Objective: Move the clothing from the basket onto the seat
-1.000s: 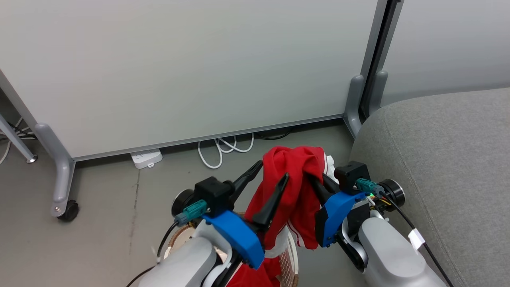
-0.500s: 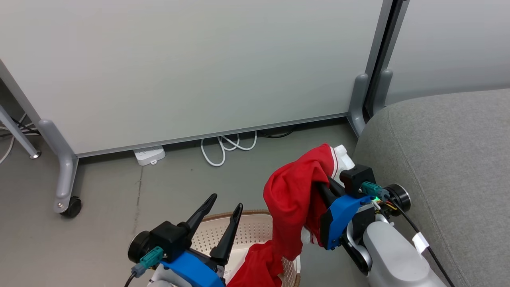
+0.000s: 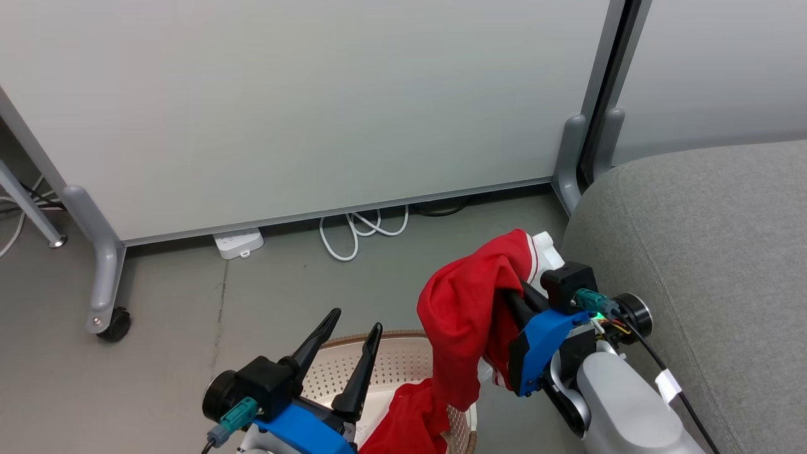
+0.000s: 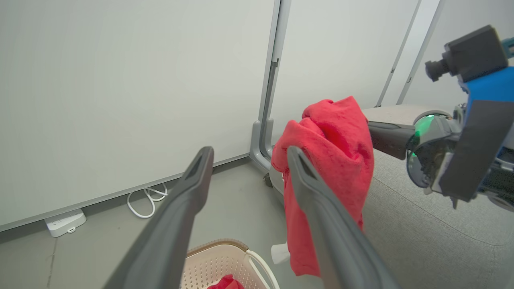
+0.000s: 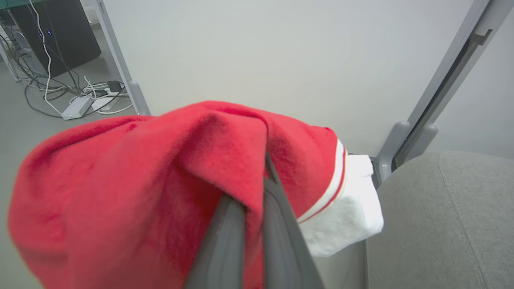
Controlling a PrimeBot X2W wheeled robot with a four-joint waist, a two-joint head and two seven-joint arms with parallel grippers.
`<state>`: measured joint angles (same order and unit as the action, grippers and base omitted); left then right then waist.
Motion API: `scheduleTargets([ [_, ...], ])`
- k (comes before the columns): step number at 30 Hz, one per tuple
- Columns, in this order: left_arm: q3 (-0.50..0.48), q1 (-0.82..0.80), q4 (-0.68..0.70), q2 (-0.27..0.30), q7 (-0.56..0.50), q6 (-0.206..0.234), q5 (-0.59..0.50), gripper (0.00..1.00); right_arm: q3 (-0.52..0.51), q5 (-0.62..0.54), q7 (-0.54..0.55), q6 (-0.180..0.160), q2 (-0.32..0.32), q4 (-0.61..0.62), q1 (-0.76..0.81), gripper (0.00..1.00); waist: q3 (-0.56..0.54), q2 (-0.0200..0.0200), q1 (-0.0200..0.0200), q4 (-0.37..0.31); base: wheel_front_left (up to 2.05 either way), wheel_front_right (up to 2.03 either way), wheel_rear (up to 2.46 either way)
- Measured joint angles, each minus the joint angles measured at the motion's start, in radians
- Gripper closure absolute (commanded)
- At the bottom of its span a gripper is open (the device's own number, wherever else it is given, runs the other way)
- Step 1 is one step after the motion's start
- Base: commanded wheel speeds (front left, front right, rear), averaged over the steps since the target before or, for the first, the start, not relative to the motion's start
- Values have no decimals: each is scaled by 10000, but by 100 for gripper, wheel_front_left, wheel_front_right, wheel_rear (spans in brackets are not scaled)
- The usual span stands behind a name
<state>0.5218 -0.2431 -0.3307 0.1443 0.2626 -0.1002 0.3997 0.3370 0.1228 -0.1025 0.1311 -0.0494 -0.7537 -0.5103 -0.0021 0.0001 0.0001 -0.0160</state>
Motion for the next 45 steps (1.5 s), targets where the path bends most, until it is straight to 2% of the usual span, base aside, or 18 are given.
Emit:
scheduleTargets([
  [14,-318,6,-311,-311,0,-247,-326,0,31,2,69,0,0,75,59,100,2,0,0,-72,0,0,0],
  [20,-472,35,-301,-320,2,-259,-420,0,86,38,82,0,2,132,38,100,55,0,0,-406,0,0,0],
  [27,-587,40,-295,-309,0,-263,-506,0,142,107,81,0,2,173,-65,100,233,0,-2,-1310,0,0,0],
  [45,-476,-231,-276,-318,2,-272,-575,0,-159,63,-123,0,-4,-13,-188,100,596,0,-1,-4171,0,0,0],
])
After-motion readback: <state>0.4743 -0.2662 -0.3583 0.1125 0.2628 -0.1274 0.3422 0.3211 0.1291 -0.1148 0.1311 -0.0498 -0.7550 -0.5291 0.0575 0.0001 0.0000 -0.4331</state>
